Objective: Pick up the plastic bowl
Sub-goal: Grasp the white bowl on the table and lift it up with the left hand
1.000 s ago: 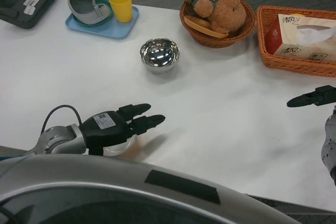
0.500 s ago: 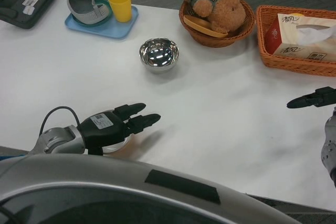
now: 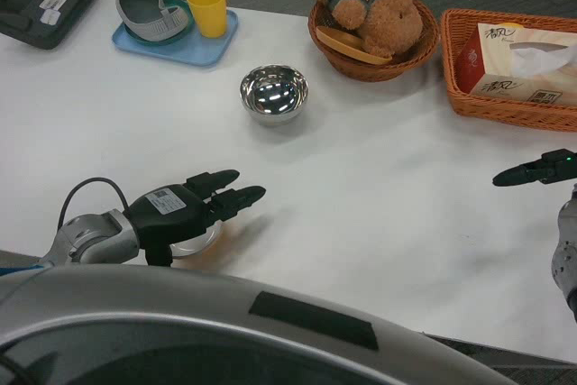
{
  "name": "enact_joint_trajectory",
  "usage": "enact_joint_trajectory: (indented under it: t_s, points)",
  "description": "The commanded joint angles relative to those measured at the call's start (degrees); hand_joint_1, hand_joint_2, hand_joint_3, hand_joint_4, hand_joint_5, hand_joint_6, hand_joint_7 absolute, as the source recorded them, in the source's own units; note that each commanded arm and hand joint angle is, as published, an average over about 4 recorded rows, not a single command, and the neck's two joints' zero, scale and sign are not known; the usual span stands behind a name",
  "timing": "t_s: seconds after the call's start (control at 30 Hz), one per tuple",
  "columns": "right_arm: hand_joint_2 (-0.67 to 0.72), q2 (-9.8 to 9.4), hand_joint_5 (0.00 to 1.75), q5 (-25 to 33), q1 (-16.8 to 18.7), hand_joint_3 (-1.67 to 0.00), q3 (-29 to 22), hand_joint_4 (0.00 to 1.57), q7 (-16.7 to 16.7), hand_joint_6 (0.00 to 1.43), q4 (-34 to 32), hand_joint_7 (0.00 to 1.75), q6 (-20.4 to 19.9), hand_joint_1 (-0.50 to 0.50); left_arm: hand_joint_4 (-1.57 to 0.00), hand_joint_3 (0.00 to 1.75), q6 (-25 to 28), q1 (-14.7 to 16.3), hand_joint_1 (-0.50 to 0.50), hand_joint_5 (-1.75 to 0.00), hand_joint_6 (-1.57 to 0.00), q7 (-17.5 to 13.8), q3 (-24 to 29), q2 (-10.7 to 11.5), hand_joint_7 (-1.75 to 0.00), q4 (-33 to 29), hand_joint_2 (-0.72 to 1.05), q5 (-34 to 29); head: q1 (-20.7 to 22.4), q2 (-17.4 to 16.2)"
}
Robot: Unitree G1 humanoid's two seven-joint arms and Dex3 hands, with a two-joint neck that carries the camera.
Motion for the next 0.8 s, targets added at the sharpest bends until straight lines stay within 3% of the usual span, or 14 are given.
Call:
enact_joint_trajectory:
  t_s: [0.03, 0.13, 0.23, 0.33, 0.47, 0.53, 0.8]
  points:
    - [0.72, -0.7, 0.0, 0.28, 0.65, 0.0, -0.09, 0.0, -0.24, 0.0, 0.41, 0.0, -0.5, -0.46, 0.0, 0.0, 0.19, -1.73, -0.48, 0.0, 0.0, 0.0, 1.64, 0.37, 0.0, 0.34, 0.16, 1.77, -0.14, -0.02]
    - [0.72, -0.67, 0.0, 0.28, 0.59, 0.0, -0.09, 0.0, -0.24, 0.0, 0.34, 0.0, -0.5, -0.46, 0.0, 0.0, 0.15, -4.39, -0.48, 0.0, 0.0, 0.15, 3.42, 0.5, 0.0, 0.89, 0.23, 2.73, -0.32, 0.02]
    - [0.72, -0.61, 0.0, 0.28, 0.57, 0.0, -0.09, 0.0, -0.24, 0.0, 0.28, 0.0, -0.5, -0.46, 0.0, 0.0, 0.13, -5.79, -0.48, 0.0, 0.0, 0.22, 4.12, 0.86, 0.0, 1.02, 0.18, 2.8, -0.42, 0.0]
    - [0.72, -0.59, 0.0, 0.28, 0.63, 0.0, -0.16, 0.0, -0.24, 0.0, 0.15, 0.0, -0.5, -0.46, 0.0, 0.0, 0.13, -6.47, -0.48, 0.0, 0.0, 0.0, 4.45, 1.3, 0.0, 1.0, 0.07, 2.29, -0.49, -0.04]
    - [0.72, -0.52, 0.0, 0.28, 0.65, 0.0, -0.25, 0.0, -0.24, 0.0, 0.06, 0.0, -0.5, -0.46, 0.0, 0.0, 0.08, -6.63, -0.48, 0.0, 0.0, -0.62, 4.54, 2.11, 0.0, 0.91, -0.24, 1.2, -0.46, 0.04]
    - [0.72, -0.52, 0.0, 0.28, 0.65, 0.0, -0.27, 0.0, -0.24, 0.0, 0.06, 0.0, -0.5, -0.46, 0.0, 0.0, 0.1, -6.52, -0.48, 0.0, 0.0, -0.81, 4.58, 2.22, 0.0, 0.84, -0.28, 0.87, -0.42, 0.03]
    - [0.72, -0.54, 0.0, 0.3, 0.65, 0.0, -0.2, 0.0, -0.24, 0.0, 0.06, 0.0, -0.5, -0.46, 0.0, 0.0, 0.15, -5.79, -0.48, 0.0, 0.0, -0.92, 5.39, 2.17, 0.0, 0.58, -0.24, 1.28, -0.11, -0.07]
